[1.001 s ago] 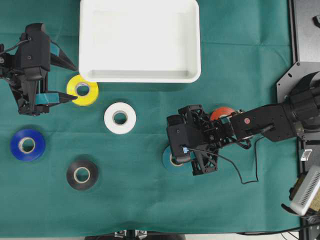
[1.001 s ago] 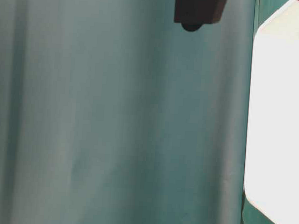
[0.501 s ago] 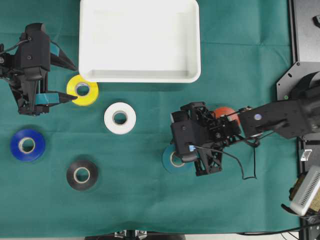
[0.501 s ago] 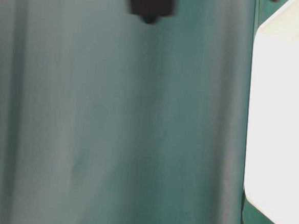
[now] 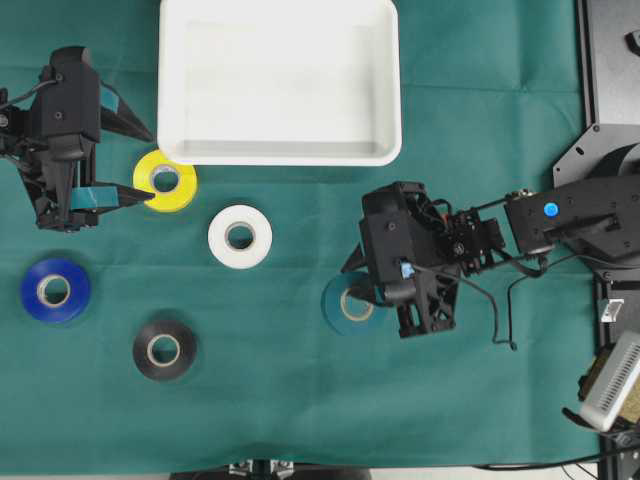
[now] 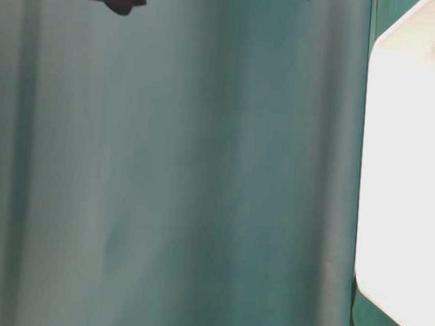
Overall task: Put the tape alternately from left to right into the white case.
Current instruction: 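Lift the teal roll and carry it into the white tray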
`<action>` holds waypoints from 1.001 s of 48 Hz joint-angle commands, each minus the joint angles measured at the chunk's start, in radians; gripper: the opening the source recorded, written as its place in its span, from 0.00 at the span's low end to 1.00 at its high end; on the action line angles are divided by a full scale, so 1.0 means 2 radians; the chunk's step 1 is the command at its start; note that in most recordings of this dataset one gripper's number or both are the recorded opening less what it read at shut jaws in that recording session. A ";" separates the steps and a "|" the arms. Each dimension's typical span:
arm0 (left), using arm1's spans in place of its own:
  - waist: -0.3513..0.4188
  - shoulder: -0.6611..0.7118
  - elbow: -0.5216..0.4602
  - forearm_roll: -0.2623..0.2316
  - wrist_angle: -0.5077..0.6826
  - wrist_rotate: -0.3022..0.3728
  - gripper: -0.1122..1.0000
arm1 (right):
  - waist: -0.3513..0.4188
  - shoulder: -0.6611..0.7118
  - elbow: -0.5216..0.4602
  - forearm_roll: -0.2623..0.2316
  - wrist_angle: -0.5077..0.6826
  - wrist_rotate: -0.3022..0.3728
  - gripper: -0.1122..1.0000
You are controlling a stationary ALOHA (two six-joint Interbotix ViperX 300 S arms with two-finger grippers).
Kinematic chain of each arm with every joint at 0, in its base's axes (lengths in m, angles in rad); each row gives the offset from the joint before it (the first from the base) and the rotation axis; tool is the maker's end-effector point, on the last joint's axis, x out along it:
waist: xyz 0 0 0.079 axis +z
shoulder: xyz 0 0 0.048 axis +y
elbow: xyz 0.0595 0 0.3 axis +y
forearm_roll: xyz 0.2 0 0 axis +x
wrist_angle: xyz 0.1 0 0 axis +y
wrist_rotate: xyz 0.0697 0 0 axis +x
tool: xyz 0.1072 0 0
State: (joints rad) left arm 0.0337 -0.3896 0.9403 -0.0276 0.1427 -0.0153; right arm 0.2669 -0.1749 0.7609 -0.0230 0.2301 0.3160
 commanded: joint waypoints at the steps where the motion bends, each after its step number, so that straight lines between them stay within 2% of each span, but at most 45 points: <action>1: 0.001 -0.008 -0.005 -0.001 -0.004 0.000 0.78 | -0.011 -0.010 -0.012 -0.001 -0.002 0.002 0.30; 14: 0.001 -0.008 -0.005 -0.001 -0.004 0.000 0.78 | -0.069 -0.011 -0.016 -0.004 -0.002 0.001 0.30; 34: 0.001 -0.008 -0.004 -0.001 -0.004 0.000 0.78 | -0.186 -0.006 -0.017 -0.068 0.025 0.001 0.30; 48: 0.001 -0.004 -0.005 -0.001 -0.005 0.000 0.78 | -0.248 0.023 -0.017 -0.114 0.022 0.001 0.30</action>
State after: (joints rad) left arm 0.0337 -0.3896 0.9419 -0.0291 0.1427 -0.0153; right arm -0.1979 -0.1335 0.7517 -0.2286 0.2838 0.3160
